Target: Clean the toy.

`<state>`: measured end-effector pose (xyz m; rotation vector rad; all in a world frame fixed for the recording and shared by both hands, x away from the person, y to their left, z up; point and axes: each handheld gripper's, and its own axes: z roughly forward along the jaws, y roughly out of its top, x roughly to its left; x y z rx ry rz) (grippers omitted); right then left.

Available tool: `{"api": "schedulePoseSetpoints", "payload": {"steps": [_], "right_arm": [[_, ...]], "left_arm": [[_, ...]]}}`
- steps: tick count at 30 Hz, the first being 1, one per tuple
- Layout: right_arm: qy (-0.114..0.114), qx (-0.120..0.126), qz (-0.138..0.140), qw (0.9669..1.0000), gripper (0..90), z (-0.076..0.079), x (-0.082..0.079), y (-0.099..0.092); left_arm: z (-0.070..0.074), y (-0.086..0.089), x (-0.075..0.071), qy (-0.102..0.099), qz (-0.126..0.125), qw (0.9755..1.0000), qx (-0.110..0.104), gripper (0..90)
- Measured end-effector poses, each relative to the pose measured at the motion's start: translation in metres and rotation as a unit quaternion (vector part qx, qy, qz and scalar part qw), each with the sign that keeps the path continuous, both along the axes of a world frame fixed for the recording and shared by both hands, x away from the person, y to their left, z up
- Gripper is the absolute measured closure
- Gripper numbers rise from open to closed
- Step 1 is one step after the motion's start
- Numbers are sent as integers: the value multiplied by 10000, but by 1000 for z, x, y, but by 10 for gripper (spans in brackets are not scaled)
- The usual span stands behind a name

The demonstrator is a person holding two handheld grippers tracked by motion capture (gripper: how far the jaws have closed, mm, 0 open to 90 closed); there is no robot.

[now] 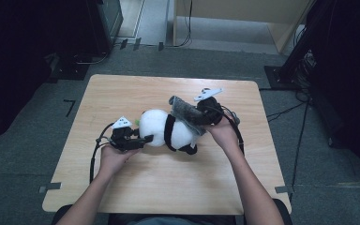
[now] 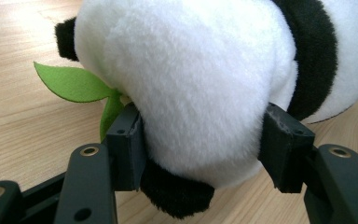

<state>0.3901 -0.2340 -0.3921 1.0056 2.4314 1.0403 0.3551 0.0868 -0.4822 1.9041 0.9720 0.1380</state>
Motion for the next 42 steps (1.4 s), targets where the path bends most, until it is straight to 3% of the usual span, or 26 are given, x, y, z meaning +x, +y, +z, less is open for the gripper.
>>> {"api": "schedulePoseSetpoints", "payload": {"steps": [4,10,14,18,24,28,30,34,42], "right_arm": [[-70,13,-55,10000,585,-3,-5,-13],[89,-35,-235,9997,664,-8,-10,-25],[-17,17,-366,9993,682,-6,-14,-34],[62,9,-554,9984,682,-10,-16,-44],[221,231,-404,9987,579,-25,-22,-44],[98,471,-429,9979,688,-29,-28,-52],[157,514,-434,9976,698,-32,-29,-53],[70,448,-421,9981,699,-41,-30,-49],[83,806,-477,9956,710,-59,-28,-46]], "left_arm": [[0,0,0,-10,1,10000,-6,398],[0,0,0,-16,-7,10000,7,400],[0,0,-1,-35,-21,10000,32,404],[0,0,-1,-54,-25,10000,42,409],[-1,0,-3,-68,-17,10000,55,410],[0,0,-4,-77,3,9999,84,410],[0,-1,-4,-72,16,9999,108,410],[0,-2,-6,-111,39,9999,126,410],[-2,-2,-7,-152,67,9998,116,410]]}}
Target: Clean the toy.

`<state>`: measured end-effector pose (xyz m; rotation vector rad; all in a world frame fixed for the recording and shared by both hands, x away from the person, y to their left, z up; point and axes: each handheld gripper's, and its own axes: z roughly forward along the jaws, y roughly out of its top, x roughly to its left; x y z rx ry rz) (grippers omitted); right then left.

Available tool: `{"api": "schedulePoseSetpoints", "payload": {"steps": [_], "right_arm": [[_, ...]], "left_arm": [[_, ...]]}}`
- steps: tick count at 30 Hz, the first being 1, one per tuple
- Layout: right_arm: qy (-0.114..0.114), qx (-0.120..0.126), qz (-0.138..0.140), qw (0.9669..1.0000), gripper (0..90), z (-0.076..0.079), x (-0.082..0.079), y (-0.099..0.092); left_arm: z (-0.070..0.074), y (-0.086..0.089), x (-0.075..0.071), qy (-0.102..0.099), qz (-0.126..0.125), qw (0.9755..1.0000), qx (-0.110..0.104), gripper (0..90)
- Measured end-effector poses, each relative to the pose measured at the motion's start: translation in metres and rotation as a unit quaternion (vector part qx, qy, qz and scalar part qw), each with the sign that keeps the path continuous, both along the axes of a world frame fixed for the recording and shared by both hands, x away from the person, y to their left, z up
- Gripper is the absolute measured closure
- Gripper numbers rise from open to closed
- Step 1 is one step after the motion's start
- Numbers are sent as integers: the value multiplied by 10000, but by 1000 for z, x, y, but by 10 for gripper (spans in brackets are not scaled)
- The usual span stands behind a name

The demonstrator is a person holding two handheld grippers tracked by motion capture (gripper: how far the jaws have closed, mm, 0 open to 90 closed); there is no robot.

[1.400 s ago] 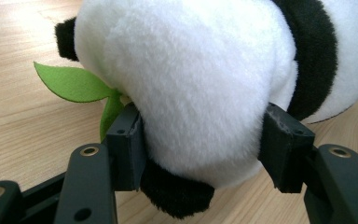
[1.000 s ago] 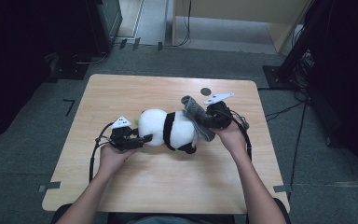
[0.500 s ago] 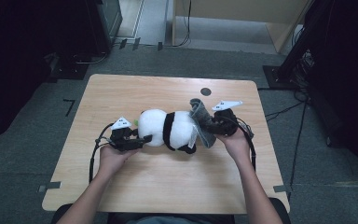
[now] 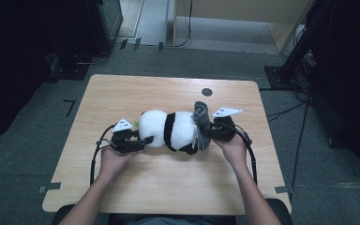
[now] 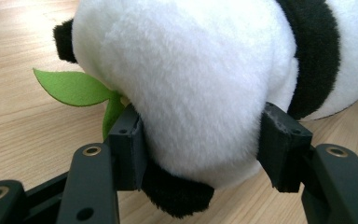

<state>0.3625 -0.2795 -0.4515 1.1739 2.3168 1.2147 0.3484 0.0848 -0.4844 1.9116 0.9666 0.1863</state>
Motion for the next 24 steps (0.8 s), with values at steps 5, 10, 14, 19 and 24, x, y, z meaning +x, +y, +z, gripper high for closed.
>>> {"api": "schedulePoseSetpoints", "payload": {"steps": [5,10,14,19,24], "right_arm": [[248,0,-7,9997,717,-12,2,1],[529,-545,129,9970,709,-31,4,13],[612,-345,157,9974,701,-41,8,13],[698,-244,144,9972,696,-37,9,7],[613,-324,48,9976,684,-26,5,0]], "left_arm": [[0,0,0,-7,4,10000,-8,410],[-1,0,-1,-1,-3,10000,-1,409],[-1,1,0,4,-8,10000,-14,407],[-1,1,-1,0,-12,10000,15,405],[0,0,-2,-14,-31,10000,92,405]]}}
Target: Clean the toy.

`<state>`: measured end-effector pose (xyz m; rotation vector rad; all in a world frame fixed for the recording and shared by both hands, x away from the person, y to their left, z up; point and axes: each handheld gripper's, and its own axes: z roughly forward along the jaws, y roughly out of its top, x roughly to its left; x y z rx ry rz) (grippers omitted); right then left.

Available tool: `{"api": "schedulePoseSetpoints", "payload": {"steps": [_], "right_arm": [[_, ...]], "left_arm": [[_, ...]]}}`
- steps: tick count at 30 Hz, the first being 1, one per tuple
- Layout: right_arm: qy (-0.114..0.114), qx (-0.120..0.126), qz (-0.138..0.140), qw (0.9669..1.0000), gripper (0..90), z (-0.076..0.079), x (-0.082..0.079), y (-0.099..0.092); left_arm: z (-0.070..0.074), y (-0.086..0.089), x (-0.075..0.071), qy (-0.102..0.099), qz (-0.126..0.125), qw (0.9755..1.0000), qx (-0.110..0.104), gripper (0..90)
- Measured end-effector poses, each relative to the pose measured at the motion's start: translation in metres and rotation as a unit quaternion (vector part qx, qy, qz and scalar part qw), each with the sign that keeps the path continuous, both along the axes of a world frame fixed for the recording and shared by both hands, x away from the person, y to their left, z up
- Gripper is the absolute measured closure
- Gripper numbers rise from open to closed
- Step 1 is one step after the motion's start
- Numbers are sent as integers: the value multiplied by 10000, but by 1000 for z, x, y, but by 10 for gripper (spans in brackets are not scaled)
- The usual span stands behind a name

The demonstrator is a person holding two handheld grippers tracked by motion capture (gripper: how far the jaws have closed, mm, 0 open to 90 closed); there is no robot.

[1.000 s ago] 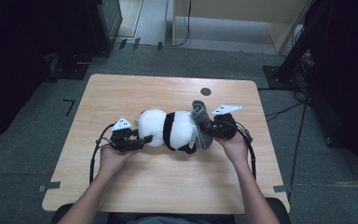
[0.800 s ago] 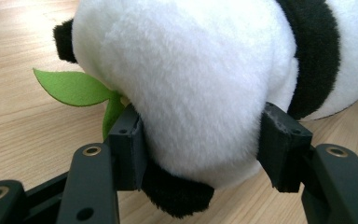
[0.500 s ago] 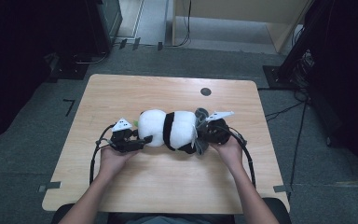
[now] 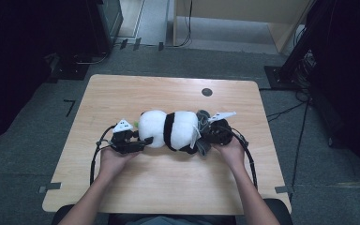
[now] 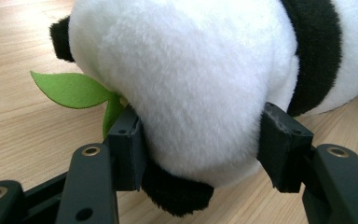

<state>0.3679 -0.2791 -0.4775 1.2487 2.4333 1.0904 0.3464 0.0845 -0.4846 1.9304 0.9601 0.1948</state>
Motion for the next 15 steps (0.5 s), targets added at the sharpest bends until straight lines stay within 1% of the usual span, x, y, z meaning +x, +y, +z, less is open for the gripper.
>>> {"api": "schedulePoseSetpoints", "payload": {"steps": [2,4,7,10,12,13,15], "right_arm": [[-80,-13,-55,10000,681,5,-2,-3],[-199,30,-86,9998,684,10,-3,-7],[-409,241,-148,9988,698,24,-7,-13],[-612,379,-172,9973,698,36,-10,-16],[-682,594,-115,9958,698,43,-13,-16],[-696,655,-59,9954,698,45,-14,-14],[-709,671,44,9952,697,47,-14,-9]], "left_arm": [[0,0,0,-3,3,10000,-3,405],[0,0,0,-5,3,10000,-4,405],[0,-1,0,-8,3,10000,0,405],[0,-1,0,-12,4,10000,5,405],[0,-1,0,-16,10,10000,-9,405],[0,-1,0,-15,10,10000,-10,405],[0,-2,0,-18,11,10000,-8,405]]}}
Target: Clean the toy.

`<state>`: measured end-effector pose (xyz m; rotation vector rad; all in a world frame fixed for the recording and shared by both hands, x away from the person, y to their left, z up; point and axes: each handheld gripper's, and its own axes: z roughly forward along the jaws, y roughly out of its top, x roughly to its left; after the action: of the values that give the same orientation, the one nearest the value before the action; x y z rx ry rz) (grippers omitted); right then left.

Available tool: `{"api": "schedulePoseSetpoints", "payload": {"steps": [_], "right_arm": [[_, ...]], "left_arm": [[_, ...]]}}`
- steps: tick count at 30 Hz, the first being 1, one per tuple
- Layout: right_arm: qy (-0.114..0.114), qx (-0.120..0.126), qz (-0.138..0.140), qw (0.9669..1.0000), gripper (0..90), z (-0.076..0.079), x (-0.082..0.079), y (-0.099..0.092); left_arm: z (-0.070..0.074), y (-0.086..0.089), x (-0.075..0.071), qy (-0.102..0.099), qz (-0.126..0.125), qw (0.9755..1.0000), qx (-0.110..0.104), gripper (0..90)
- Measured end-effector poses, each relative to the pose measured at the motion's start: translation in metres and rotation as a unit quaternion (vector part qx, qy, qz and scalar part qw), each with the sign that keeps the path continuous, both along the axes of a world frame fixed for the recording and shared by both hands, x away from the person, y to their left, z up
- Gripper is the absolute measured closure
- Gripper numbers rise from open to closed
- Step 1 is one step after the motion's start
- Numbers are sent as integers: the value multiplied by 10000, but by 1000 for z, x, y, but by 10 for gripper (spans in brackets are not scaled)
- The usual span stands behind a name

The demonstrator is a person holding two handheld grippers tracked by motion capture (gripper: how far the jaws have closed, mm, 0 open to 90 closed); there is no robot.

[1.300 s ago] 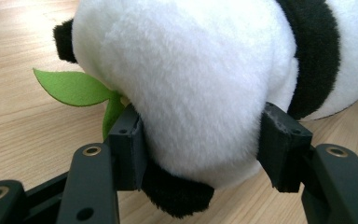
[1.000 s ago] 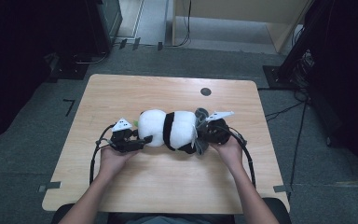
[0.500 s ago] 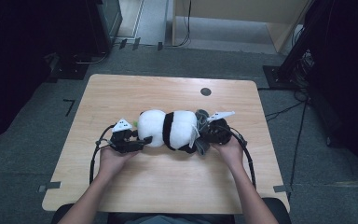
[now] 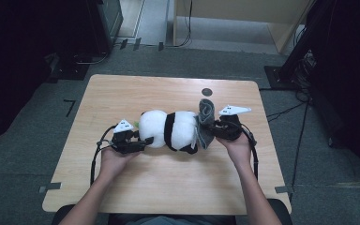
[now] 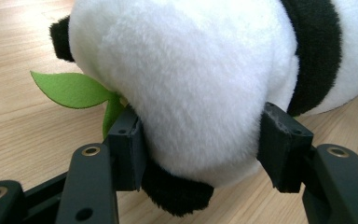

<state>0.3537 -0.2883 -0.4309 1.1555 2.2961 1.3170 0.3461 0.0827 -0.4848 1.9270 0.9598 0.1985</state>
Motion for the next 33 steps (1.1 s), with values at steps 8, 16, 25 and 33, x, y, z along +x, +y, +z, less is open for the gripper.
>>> {"api": "schedulePoseSetpoints", "payload": {"steps": [8,16,25,33], "right_arm": [[-56,-93,-51,9999,704,-12,0,11],[266,-383,-78,9989,703,-30,1,11],[559,-723,52,9958,691,-57,9,20],[609,-699,-22,9957,711,-45,8,9]], "left_arm": [[0,0,0,0,-2,10000,-21,402],[-1,0,0,-4,6,10000,-23,391],[-2,1,1,7,-24,10000,-53,360],[-2,1,0,-34,-128,9999,-2,236]]}}
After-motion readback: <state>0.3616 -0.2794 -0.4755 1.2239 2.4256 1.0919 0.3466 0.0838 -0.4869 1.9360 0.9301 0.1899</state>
